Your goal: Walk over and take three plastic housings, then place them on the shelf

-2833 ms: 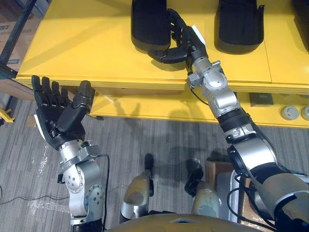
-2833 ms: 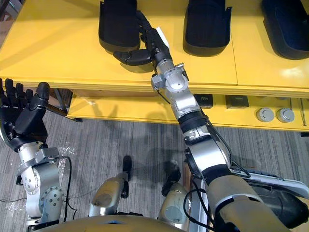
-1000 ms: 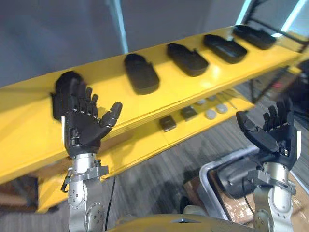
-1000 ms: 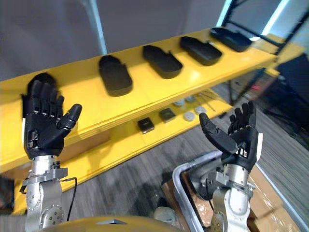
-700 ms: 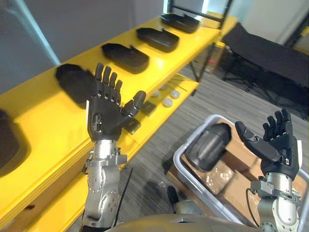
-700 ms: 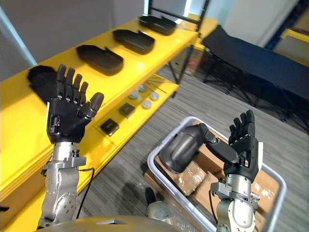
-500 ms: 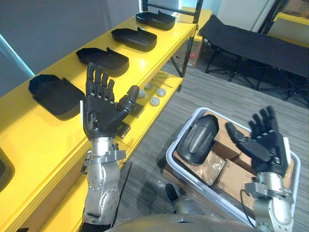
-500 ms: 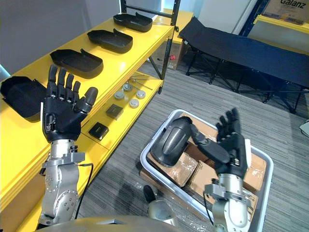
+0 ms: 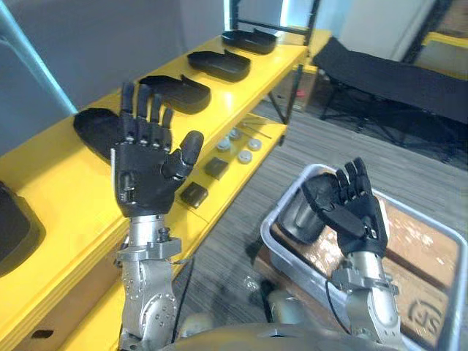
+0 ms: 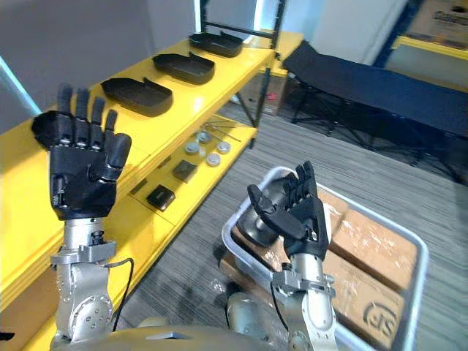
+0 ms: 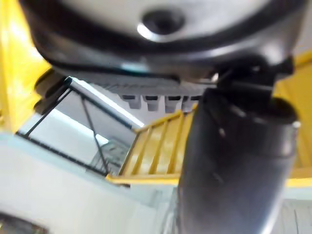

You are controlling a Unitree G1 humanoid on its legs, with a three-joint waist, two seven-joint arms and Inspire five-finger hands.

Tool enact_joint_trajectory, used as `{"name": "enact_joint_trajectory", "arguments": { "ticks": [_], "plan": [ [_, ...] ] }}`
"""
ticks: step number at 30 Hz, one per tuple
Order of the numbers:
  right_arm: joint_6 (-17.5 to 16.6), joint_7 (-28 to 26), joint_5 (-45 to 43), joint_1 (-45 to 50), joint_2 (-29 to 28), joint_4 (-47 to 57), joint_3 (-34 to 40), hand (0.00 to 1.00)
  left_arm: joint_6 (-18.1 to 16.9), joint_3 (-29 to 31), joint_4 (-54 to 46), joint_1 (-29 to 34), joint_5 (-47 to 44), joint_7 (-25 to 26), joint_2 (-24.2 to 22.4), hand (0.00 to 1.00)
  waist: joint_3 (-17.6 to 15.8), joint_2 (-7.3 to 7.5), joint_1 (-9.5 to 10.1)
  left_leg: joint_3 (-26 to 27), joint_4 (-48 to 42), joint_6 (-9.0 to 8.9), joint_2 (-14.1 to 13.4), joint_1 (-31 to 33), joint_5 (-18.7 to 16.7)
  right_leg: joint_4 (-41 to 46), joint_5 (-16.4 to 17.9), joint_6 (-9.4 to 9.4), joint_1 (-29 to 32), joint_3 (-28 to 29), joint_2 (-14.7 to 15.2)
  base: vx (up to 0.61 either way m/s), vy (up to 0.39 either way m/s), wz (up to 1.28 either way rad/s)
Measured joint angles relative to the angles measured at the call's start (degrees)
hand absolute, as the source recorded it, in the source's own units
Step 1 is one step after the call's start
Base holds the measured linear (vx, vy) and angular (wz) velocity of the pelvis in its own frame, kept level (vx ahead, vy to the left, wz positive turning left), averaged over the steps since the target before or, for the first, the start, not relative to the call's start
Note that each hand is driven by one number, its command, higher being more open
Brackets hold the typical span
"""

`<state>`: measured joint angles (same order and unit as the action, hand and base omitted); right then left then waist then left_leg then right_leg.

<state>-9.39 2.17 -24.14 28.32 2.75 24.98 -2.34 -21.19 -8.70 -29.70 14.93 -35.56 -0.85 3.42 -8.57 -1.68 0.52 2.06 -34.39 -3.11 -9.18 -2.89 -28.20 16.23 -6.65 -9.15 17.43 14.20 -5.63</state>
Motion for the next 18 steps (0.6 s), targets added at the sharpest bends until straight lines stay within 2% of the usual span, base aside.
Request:
{"name": "enact_joint_trajectory", "arguments": {
  "ticks": [1, 2, 4, 5, 6, 7, 8, 9, 10, 11, 12, 13, 14, 15, 16, 18],
  "plan": [
    [-0.6, -1.8, -1.3, -1.8, -0.1, -0.9, -1.3, 1.0, 0.2, 0.6, 0.5, -0.5, 0.4, 2.1, 0.5, 1.0, -1.6, 0.48, 0.0, 5.1, 3.0, -1.64, -1.8, -0.6, 0.6, -0.6, -1.1, 1.68, 0.4, -7.1, 2.6, -0.39, 0.025, -1.32],
    [-1.3, -2.3, -1.5, -3.0, 0.3, -1.8, -2.9, 1.0, 0.2, 1.1, 0.7, -0.4, 0.4, 3.2, 0.8, 1.0, -1.5, 0.97, 0.46, 7.7, 3.7, -1.59, -2.4, -0.5, 1.8, 8.7, 2.8, 6.9, 2.3, -12.7, 4.4, -0.46, 0.01, -1.72],
    [-2.3, -2.4, 0.6, -8.3, 2.3, -4.6, -7.7, 1.0, 0.1, 4.1, 0.7, -1.0, 0.2, 4.7, 0.9, 1.0, -1.5, 1.01, 1.15, 12.6, 5.9, -1.96, -4.2, -1.5, 5.0, 25.7, 11.5, 9.31, 1.0, -20.1, 11.7, -0.37, -0.038, -1.27],
    [-2.3, -2.2, 1.1, -9.9, 2.3, -5.8, -9.1, 1.0, 0.1, 5.2, 0.7, -1.0, 0.2, 5.0, 0.7, 1.0, -1.4, 1.09, 1.39, 13.8, 6.7, -2.3, -4.6, -1.8, 5.9, 28.9, 12.6, 10.24, 0.1, -21.3, 14.1, -0.19, -0.076, -1.0],
    [-2.3, -2.1, 1.3, -11.9, 1.9, -7.9, -11.1, 1.0, 0.0, 6.9, 0.9, -1.1, 0.2, 5.9, 0.4, 1.0, -0.9, 1.31, 1.7, 15.6, 7.7, -2.94, -5.4, -2.0, 7.1, 32.6, 13.4, 11.49, -1.1, -23.2, 18.0, -0.15, -0.152, -1.03],
    [-2.2, -2.3, 1.3, -14.2, 1.4, -11.6, -13.1, 1.0, -0.1, 9.0, 1.8, -0.8, 0.2, 6.8, -0.3, 1.0, 0.0, 1.7, 2.59, 17.7, 8.9, -4.01, -6.4, -2.0, 8.6, 34.1, 13.5, 11.78, -3.1, -25.8, 22.9, -0.15, -0.253, -1.18],
    [-1.7, -2.3, 1.6, -16.1, 1.2, -15.4, -14.3, 1.0, -0.2, 11.6, 3.3, -0.2, 0.2, 7.5, -1.2, 1.0, 0.6, 2.57, 3.06, 19.3, 9.8, -5.21, -7.0, -2.0, 9.9, 30.9, 12.7, 11.25, -6.4, -28.3, 26.9, -0.15, -0.376, -1.14],
    [-1.0, -2.4, 2.9, -16.8, 1.1, -17.7, -14.4, 1.0, -0.2, 13.3, 4.3, 1.0, 0.1, 8.0, -1.5, 1.0, 0.8, 2.89, 3.56, 20.0, 9.5, -6.09, -7.8, -1.5, 10.6, 25.2, 14.1, 7.24, -8.9, -29.8, 27.2, -0.11, -0.354, -0.96],
    [-0.5, -2.3, 3.7, -17.1, 1.4, -18.9, -14.3, 1.0, -0.2, 14.2, 5.2, 2.0, -0.1, 8.1, -2.3, 1.0, 1.3, 3.11, 4.16, 19.9, 10.1, -5.68, -8.6, -1.3, 11.4, 21.7, 15.9, 5.47, -9.7, -31.6, 25.2, -0.09, -0.382, -1.14],
    [0.9, -1.9, 4.7, -16.8, 2.3, -20.1, -13.7, 1.0, -0.2, 15.3, 7.0, 4.9, -1.3, 8.2, -4.3, 1.0, 2.1, 1.56, 5.15, 19.2, 11.9, -3.97, -10.1, 0.0, 13.4, 12.8, 16.9, 4.18, -11.3, -32.8, 21.2, -0.06, -0.404, -1.24],
    [1.6, -1.7, 6.3, -16.7, 3.4, -20.8, -12.6, 1.0, -0.2, 15.4, 8.4, 6.5, -3.2, 8.2, -5.7, 1.0, 2.1, 0.83, 5.27, 18.5, 11.5, -2.23, -11.5, 2.6, 15.9, 3.5, 16.6, 2.81, -12.4, -32.6, 17.8, -0.03, -0.421, -1.11],
    [1.9, -1.5, 7.5, -16.7, 4.3, -21.2, -11.6, 1.0, -0.2, 15.2, 9.4, 6.6, -3.7, 8.2, -6.7, 1.0, 1.7, -0.12, 5.1, 17.8, 11.0, -1.82, -12.6, 3.7, 17.2, 0.6, 14.9, 2.99, -12.7, -32.5, 16.0, -0.05, -0.412, -0.59],
    [3.3, -1.2, 8.6, -16.7, 5.5, -22.8, -10.1, 1.0, 0.0, 15.1, 10.4, 6.9, -4.8, 8.2, -6.7, 1.0, 1.2, -0.3, 3.79, 16.3, 9.0, -0.29, -14.0, 6.1, 20.6, -5.0, 11.8, 4.37, -14.3, -32.5, 13.5, -0.07, -0.316, -0.3],
    [3.9, -1.2, 8.5, -15.9, 6.1, -23.8, -9.0, 1.0, -0.1, 15.1, 10.5, 7.1, -5.1, 7.9, -6.7, 1.0, 0.6, 0.67, 3.56, 14.7, 8.9, -1.25, -13.9, 6.7, 20.4, -8.4, 9.9, 5.38, -15.7, -32.2, 13.0, -0.08, -0.242, -0.39],
    [3.9, -1.2, 8.0, -15.0, 6.6, -24.3, -7.7, 1.0, -0.3, 15.0, 10.4, 7.1, -5.3, 6.8, -6.7, 1.0, 0.5, 1.01, 3.93, 13.2, 10.7, -2.37, -12.7, 6.3, 19.6, -10.2, 8.8, 5.9, -16.1, -31.4, 12.4, -0.09, -0.156, -0.58],
    [3.8, -1.3, 8.0, -13.9, 7.8, -24.7, -4.4, 1.0, -0.8, 13.5, 10.3, 7.2, -4.3, 6.0, -6.4, 1.0, 0.2, 1.11, 3.52, 12.4, 16.0, -1.37, -9.3, 6.1, 19.7, -11.9, 7.2, 6.29, -15.1, -29.2, 11.2, -0.09, -0.074, -0.61]
  ]
}}
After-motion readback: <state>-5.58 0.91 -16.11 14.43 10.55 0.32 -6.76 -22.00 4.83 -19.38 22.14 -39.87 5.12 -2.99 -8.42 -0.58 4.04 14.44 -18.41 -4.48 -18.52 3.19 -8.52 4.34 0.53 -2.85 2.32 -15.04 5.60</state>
